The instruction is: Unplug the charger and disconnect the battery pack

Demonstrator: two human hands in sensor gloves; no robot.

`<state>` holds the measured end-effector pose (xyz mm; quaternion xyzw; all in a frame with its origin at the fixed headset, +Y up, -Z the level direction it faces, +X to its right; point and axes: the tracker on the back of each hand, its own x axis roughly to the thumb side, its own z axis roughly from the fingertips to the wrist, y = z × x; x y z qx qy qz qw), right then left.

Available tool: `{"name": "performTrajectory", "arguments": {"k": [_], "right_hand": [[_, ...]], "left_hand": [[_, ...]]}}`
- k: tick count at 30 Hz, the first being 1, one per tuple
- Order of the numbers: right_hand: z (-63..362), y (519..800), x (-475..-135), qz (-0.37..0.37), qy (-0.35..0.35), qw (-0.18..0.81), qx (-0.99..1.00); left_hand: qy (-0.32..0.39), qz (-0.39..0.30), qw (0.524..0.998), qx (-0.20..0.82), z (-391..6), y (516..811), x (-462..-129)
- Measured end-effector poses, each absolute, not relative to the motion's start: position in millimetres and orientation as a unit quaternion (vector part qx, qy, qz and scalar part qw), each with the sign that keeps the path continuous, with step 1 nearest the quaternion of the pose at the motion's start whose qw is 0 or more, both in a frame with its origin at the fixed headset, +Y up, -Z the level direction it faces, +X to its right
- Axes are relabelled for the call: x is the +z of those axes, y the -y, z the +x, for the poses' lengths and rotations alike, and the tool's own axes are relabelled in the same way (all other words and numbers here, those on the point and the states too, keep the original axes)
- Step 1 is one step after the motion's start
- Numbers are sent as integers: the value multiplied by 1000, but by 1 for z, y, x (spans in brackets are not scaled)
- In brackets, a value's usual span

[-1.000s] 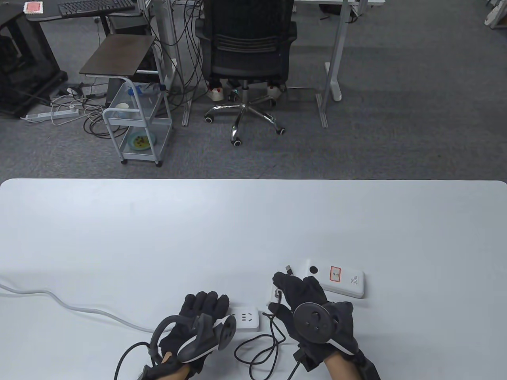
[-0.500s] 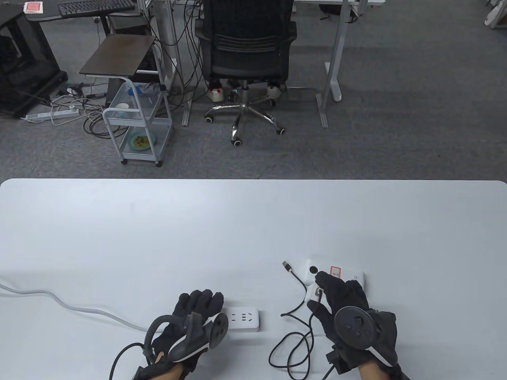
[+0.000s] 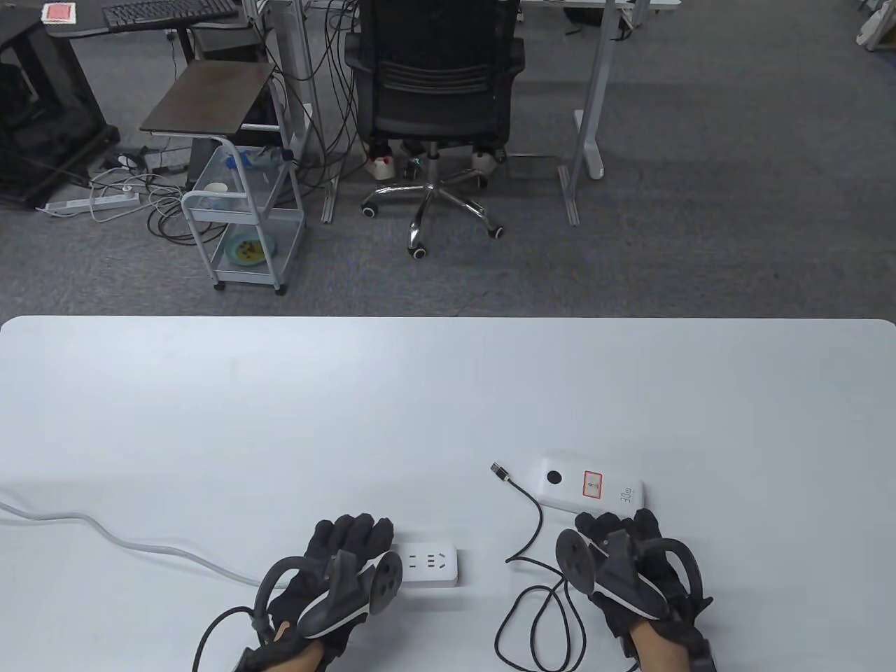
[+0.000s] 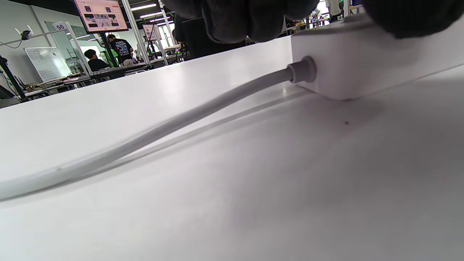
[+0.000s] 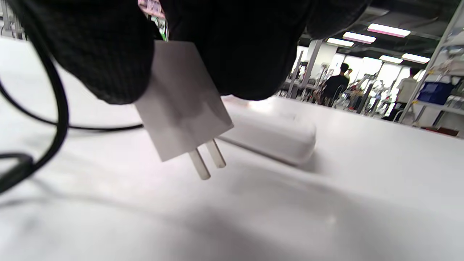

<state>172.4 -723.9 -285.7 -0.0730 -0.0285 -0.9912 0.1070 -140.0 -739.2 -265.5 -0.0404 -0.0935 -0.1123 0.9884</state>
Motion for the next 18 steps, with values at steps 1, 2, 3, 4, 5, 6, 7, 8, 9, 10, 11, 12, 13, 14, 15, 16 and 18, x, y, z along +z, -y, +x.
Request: {"name": "performTrajectory", "arguments": {"k": [1,2,3,4,5,6,7,8,9,10,11,12,13,14,15,16,18], "right_hand": [[171,729,-288,-75,37,110,-990],[170,733,-290,-78,38,112,-990],[169,736,-292,-85,32,103,-991],[168,738,-294,-87,33,99,-991],[167,740,-295,-87,35,98,-991],[167,741,-295,-88,32,94,-991],[167,743,-296,-92,22,83,-992],[167,745,-297,-96,26,75,-992],[167,745,-298,-94,32,70,-993],[167,745,-298,-94,35,66,-993],[168,745,-298,-95,36,64,-993],[168,746,-298,-96,37,62,-993],[167,746,-298,-97,38,62,-993],[167,746,-297,-98,37,62,-993],[166,747,-297,-99,37,59,-993],[166,746,-296,-101,34,54,-993],[165,742,-295,-110,32,35,-993]], "left_hand": [[95,-40,989,-110,-140,739,-265],[95,-41,989,-109,-140,739,-265],[95,-40,989,-110,-140,739,-265],[95,-39,989,-110,-140,739,-265],[94,-40,989,-108,-140,740,-266],[94,-41,989,-107,-140,740,-266],[95,-42,989,-107,-141,740,-266],[95,-41,989,-109,-140,740,-266],[93,-40,989,-110,-141,739,-266],[93,-41,989,-108,-141,739,-266],[94,-42,989,-105,-141,739,-266],[94,-42,989,-104,-141,740,-266],[94,-44,989,-105,-142,740,-266],[92,-46,989,-108,-142,739,-266],[91,-46,989,-106,-142,739,-267],[92,-45,990,-101,-142,739,-267],[93,-45,990,-99,-143,739,-267]]}}
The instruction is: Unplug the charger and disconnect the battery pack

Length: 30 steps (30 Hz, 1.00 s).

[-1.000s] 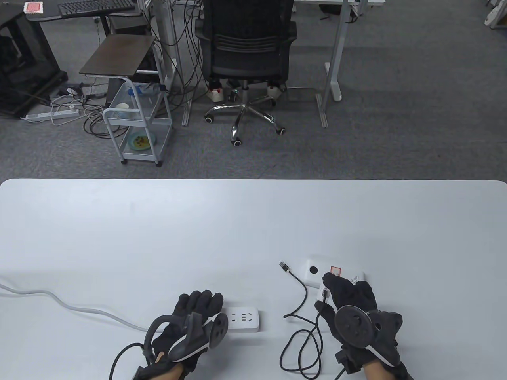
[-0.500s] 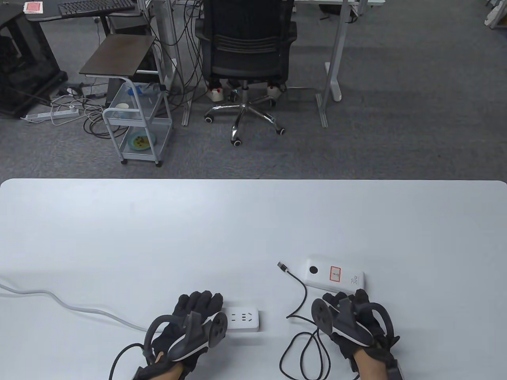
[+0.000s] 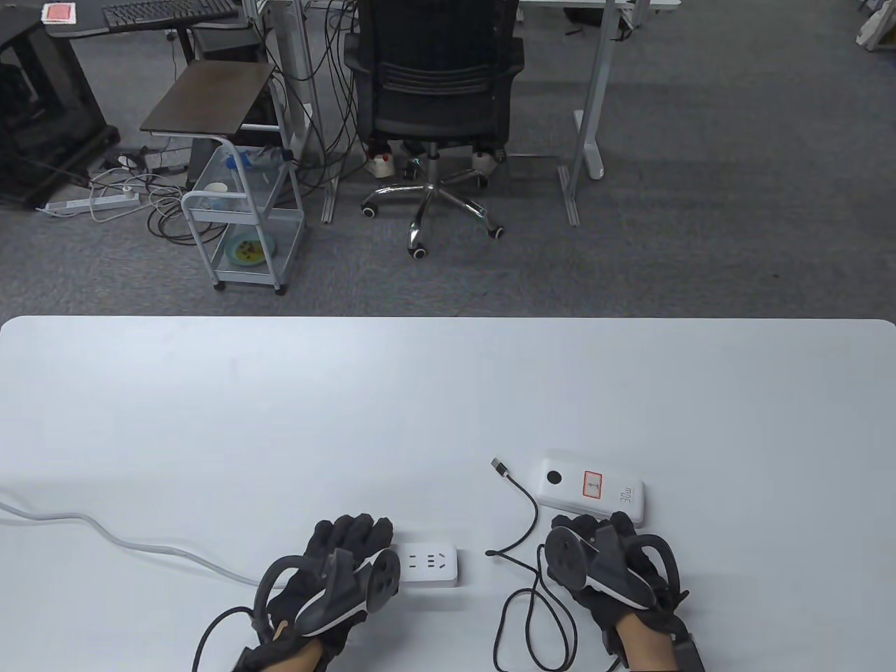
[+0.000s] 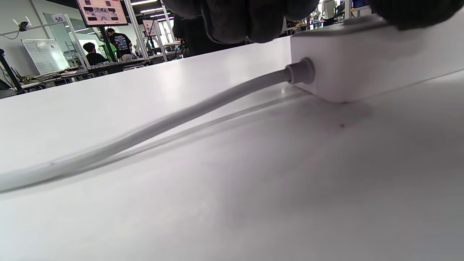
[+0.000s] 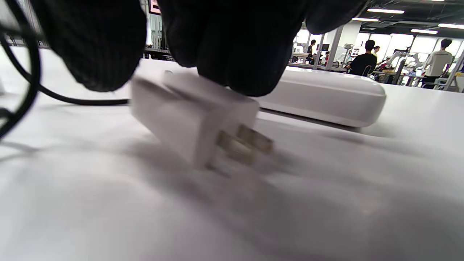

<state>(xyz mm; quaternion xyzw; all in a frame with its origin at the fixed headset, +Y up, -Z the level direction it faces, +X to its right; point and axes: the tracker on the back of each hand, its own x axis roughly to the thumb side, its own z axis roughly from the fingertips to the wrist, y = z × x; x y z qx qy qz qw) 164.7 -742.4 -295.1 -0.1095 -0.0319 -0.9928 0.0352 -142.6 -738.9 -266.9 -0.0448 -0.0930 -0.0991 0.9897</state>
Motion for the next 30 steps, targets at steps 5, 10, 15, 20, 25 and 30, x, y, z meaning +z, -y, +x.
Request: {"name": "performTrajectory", "arguments": {"k": [5,10,15,20,25,30], "right_hand": [[161,723,-284,-133,-33,-62,-989],[147,708,-273,-141,-116,-48,-982],[129,712,-265,-162,-116,18,-980],[125,720,-271,-161,-78,12,-984],[129,730,-275,-147,-47,5,-988],[130,734,-277,-138,-33,14,-990]], "left_hand": [[89,-30,992,-88,-146,736,-268],[84,-20,993,-85,-149,735,-269],[84,-6,993,-80,-150,734,-269],[87,5,994,-68,-150,735,-270],[90,5,993,-73,-152,735,-268],[83,9,993,-79,-154,732,-266]]}}
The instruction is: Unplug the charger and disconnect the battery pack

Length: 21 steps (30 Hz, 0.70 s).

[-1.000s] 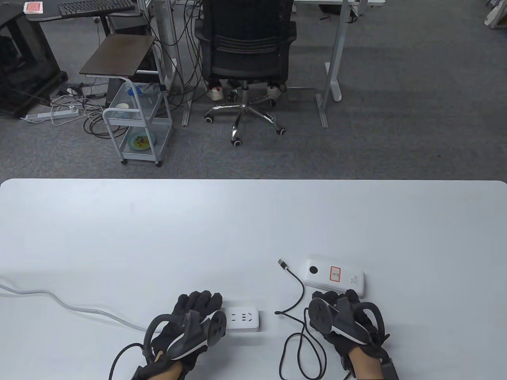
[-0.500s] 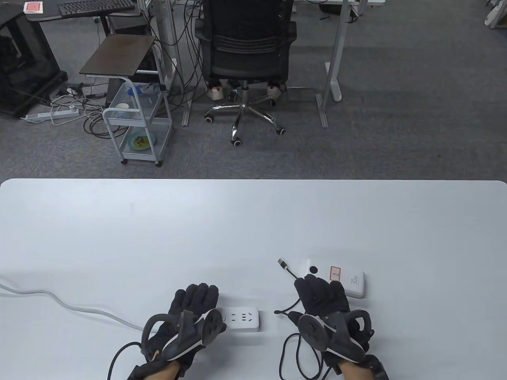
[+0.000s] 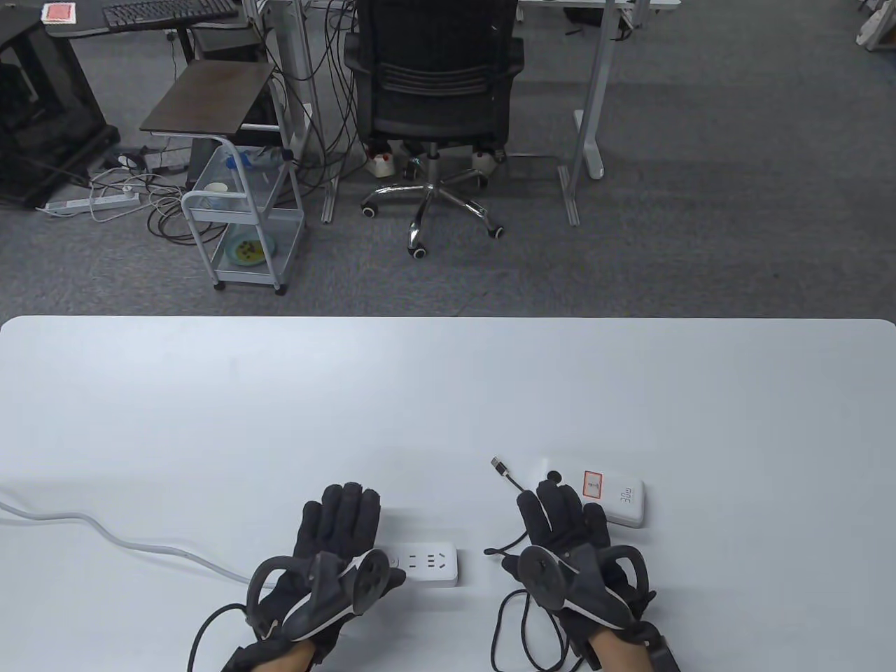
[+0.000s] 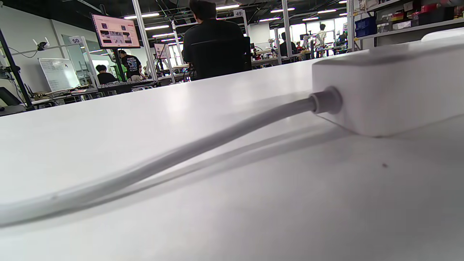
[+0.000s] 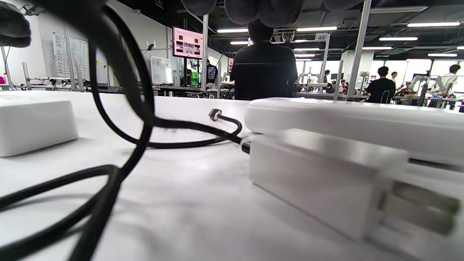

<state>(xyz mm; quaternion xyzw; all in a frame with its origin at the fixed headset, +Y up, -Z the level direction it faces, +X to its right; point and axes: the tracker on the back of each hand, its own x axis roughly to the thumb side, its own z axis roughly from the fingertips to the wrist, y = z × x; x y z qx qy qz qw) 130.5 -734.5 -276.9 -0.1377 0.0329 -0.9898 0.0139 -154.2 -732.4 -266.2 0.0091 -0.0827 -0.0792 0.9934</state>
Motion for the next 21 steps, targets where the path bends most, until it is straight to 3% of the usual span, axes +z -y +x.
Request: {"name": "performTrajectory", "arguments": {"k": [21], "right_hand": [[136,735,-280,-127,-19,13,-992]], "left_hand": [[94,-32,992,-78,-145,743,-270]]}}
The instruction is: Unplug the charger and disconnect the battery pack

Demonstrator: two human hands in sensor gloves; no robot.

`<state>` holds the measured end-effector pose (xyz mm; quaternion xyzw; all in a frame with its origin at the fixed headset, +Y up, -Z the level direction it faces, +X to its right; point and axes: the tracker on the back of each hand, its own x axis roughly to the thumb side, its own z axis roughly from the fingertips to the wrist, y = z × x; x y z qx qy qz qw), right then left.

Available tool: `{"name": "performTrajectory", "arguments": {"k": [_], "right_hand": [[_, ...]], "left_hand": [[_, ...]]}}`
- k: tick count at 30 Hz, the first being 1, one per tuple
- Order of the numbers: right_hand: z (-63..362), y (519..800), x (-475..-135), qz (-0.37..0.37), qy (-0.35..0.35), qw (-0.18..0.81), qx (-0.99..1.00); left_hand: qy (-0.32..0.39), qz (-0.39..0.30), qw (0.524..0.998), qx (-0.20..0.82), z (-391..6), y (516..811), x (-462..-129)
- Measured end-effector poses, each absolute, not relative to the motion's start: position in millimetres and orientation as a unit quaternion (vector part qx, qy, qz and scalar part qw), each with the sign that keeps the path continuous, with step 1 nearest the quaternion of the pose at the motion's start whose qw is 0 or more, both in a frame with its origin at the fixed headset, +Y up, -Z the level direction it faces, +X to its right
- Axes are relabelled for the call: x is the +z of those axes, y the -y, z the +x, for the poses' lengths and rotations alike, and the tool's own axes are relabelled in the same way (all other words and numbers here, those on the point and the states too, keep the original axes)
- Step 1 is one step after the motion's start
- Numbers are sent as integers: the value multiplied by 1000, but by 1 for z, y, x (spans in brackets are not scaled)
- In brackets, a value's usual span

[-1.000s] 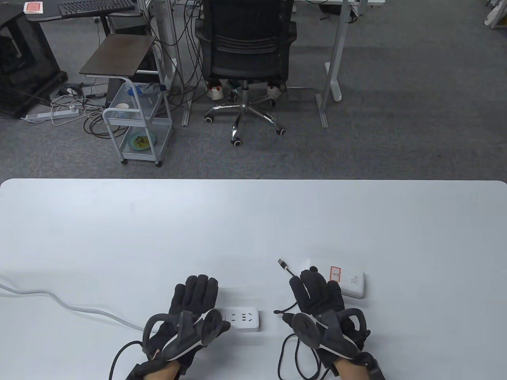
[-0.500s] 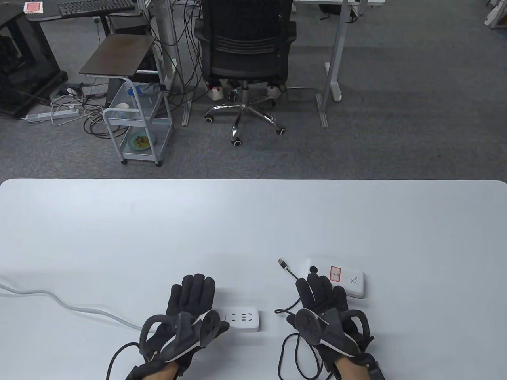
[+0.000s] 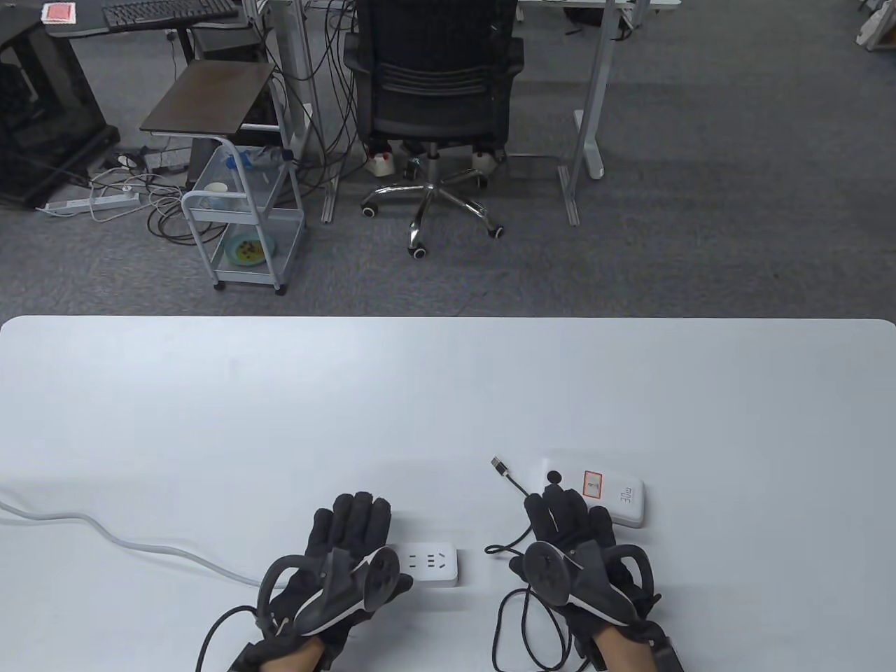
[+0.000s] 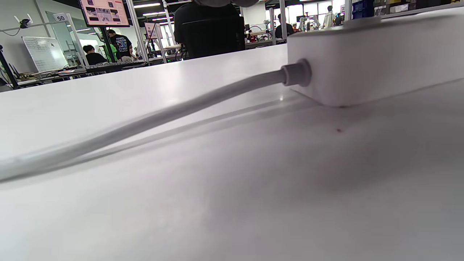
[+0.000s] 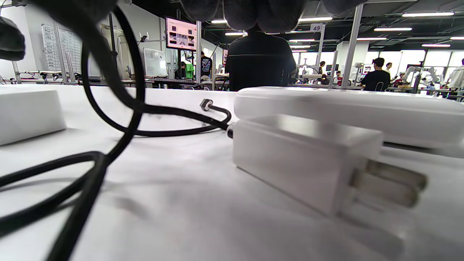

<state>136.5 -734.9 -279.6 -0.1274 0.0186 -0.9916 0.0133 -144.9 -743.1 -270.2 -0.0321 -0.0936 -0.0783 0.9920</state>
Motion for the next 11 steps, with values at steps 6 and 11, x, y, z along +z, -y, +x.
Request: {"name": "performTrajectory", "arguments": {"k": [6,11], "right_hand": [[137,737,-282,-121,-10,15,-993],[155,723,-284,-69,-83,-76,-991]], "left_hand": [[87,-34,992,-86,-148,743,-272],[82,-31,992,-87,-151,742,-272]]}}
